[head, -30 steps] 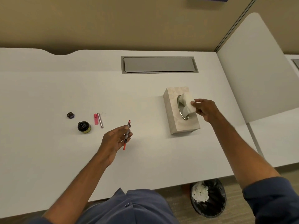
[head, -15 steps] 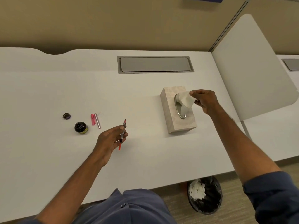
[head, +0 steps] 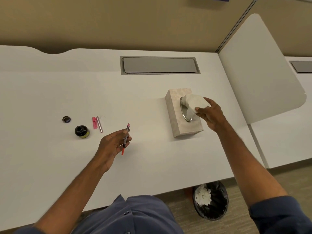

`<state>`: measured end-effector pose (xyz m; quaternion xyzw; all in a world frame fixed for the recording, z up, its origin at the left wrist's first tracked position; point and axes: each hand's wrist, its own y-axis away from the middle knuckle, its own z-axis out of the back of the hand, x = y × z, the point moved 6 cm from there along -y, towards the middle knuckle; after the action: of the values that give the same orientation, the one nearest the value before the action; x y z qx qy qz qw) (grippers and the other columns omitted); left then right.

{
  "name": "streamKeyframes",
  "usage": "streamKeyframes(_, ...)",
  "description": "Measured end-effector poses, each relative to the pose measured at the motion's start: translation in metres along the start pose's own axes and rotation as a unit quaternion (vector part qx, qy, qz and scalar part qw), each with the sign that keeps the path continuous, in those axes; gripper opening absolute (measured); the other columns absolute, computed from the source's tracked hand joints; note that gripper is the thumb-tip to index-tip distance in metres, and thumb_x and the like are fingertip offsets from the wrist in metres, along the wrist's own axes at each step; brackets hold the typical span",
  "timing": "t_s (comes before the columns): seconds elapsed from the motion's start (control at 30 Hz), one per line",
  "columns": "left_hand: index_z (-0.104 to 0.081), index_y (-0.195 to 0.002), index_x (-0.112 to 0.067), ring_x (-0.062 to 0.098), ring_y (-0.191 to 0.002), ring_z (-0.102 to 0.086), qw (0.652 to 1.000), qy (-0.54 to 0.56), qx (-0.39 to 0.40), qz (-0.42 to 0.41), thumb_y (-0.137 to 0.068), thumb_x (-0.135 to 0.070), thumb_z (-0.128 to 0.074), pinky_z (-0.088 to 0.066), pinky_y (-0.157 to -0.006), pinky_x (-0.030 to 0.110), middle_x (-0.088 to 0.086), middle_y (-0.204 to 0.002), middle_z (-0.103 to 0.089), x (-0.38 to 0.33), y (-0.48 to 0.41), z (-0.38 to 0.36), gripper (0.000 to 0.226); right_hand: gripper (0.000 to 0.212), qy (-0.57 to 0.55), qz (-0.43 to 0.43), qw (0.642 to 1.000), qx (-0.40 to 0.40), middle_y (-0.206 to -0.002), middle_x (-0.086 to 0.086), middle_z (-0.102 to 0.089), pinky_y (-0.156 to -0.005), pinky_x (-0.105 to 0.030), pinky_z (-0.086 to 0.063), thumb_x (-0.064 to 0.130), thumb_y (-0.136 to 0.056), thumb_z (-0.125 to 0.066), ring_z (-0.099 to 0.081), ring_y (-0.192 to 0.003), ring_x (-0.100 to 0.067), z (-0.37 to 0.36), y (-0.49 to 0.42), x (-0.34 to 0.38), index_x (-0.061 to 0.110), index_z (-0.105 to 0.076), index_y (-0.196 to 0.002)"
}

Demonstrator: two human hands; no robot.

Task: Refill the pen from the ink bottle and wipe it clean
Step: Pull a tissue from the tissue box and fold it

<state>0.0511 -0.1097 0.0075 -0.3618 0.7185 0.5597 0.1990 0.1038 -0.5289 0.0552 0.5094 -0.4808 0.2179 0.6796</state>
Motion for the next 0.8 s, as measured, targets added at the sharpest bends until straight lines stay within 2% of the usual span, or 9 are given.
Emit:
streamKeyframes(0.07, -0.077, -0.108, -0.006, 0.025, -0.093, -0.075, 1.000, -0.006, 0.001, 0.001, -0.090, -0.018, -0.074, -0.057, -0.094, 0.039, 0.009, -0.094, -0.077, 0.002, 0.001, -0.001, 0.021, 0.063, -0.016, 0.019, 1.000, -0.011, -0.138, -0.018, -0.059, -0.084, -0.032, -0.063, -0.012, -0.088, -0.071, -0.063, -0.121, -0.032, 0.001, 0.003, -0.004, 0.003, -0.050, -0.145)
streamKeyframes(0.17, -0.076, -0.109, -0.005, 0.026, -0.095, -0.075, 1.000, -0.012, -0.002, 0.002, -0.090, -0.018, -0.073, -0.057, -0.094, 0.040, 0.009, -0.095, -0.077, 0.003, 0.002, -0.003, 0.023, 0.062, -0.050, 0.043, 0.997, -0.034, -0.113, -0.012, -0.070, -0.075, -0.027, -0.063, -0.008, -0.088, -0.074, -0.068, -0.108, -0.026, 0.002, 0.005, -0.006, 0.002, -0.050, -0.144)
streamKeyframes(0.23, -0.077, -0.107, -0.005, 0.027, -0.095, -0.075, 1.000, -0.015, -0.005, 0.002, -0.090, -0.018, -0.074, -0.057, -0.094, 0.040, 0.009, -0.095, -0.077, 0.002, 0.003, -0.002, 0.021, 0.062, -0.065, 0.055, 0.995, -0.049, -0.102, -0.011, -0.072, -0.074, -0.025, -0.062, -0.003, -0.086, -0.079, -0.070, -0.098, -0.023, 0.002, 0.005, -0.007, 0.001, -0.052, -0.141)
streamKeyframes(0.33, -0.077, -0.105, -0.006, 0.026, -0.093, -0.075, 1.000, -0.017, -0.009, 0.000, -0.090, -0.017, -0.074, -0.057, -0.093, 0.040, 0.008, -0.092, -0.078, 0.001, 0.003, -0.001, 0.019, 0.060, -0.057, 0.069, 0.994, -0.063, -0.096, -0.015, -0.073, -0.074, -0.024, -0.060, 0.007, -0.084, -0.084, -0.070, -0.083, -0.019, 0.000, 0.004, -0.013, -0.002, -0.055, -0.136)
streamKeyframes(0.43, -0.076, -0.105, -0.006, 0.024, -0.091, -0.076, 1.000, -0.020, -0.010, -0.003, -0.091, -0.017, -0.073, -0.057, -0.092, 0.039, 0.006, -0.090, -0.079, 0.000, 0.004, 0.000, 0.019, 0.058, -0.070, 0.072, 0.993, -0.062, -0.083, -0.006, -0.074, -0.074, -0.025, -0.059, 0.015, -0.085, -0.086, -0.070, -0.070, -0.013, -0.002, 0.001, -0.021, 0.000, -0.058, -0.133)
streamKeyframes(0.5, -0.076, -0.108, -0.005, 0.025, -0.092, -0.075, 1.000, -0.021, -0.009, -0.004, -0.091, -0.017, -0.073, -0.058, -0.091, 0.038, 0.006, -0.090, -0.079, 0.000, 0.004, 0.000, 0.021, 0.051, -0.113, 0.066, 0.990, -0.051, -0.084, -0.003, -0.072, -0.073, -0.023, -0.058, 0.018, -0.088, -0.083, -0.067, -0.069, -0.010, -0.005, 0.001, -0.028, 0.002, -0.061, -0.130)
streamKeyframes(0.63, -0.074, -0.113, -0.003, 0.025, -0.093, -0.075, 1.000, -0.026, -0.007, -0.003, -0.091, -0.019, -0.073, -0.058, -0.090, 0.037, 0.007, -0.092, -0.078, 0.002, 0.005, 0.000, 0.027, 0.009, -0.249, 0.049, 0.967, -0.030, -0.082, 0.001, -0.064, -0.066, -0.018, -0.056, 0.015, -0.100, -0.068, -0.061, -0.065, -0.006, -0.011, 0.003, -0.042, 0.011, -0.067, -0.108)
streamKeyframes(0.67, -0.074, -0.113, -0.003, 0.024, -0.093, -0.076, 1.000, -0.027, -0.007, -0.003, -0.091, -0.019, -0.073, -0.058, -0.090, 0.037, 0.007, -0.093, -0.078, 0.003, 0.006, -0.001, 0.028, 0.005, -0.277, 0.048, 0.959, -0.028, -0.083, 0.002, -0.063, -0.067, -0.017, -0.056, 0.014, -0.102, -0.065, -0.061, -0.066, -0.005, -0.011, 0.004, -0.045, 0.012, -0.067, -0.106)
streamKeyframes(0.8, -0.075, -0.111, -0.003, 0.025, -0.093, -0.076, 0.999, -0.031, -0.013, -0.004, -0.090, -0.018, -0.074, -0.059, -0.091, 0.037, 0.008, -0.093, -0.078, 0.002, 0.007, -0.001, 0.025, 0.010, -0.337, 0.051, 0.940, -0.015, -0.094, 0.004, -0.065, -0.073, -0.017, -0.055, 0.013, -0.105, -0.059, -0.061, -0.076, -0.005, -0.014, 0.006, -0.052, 0.013, -0.068, -0.108)
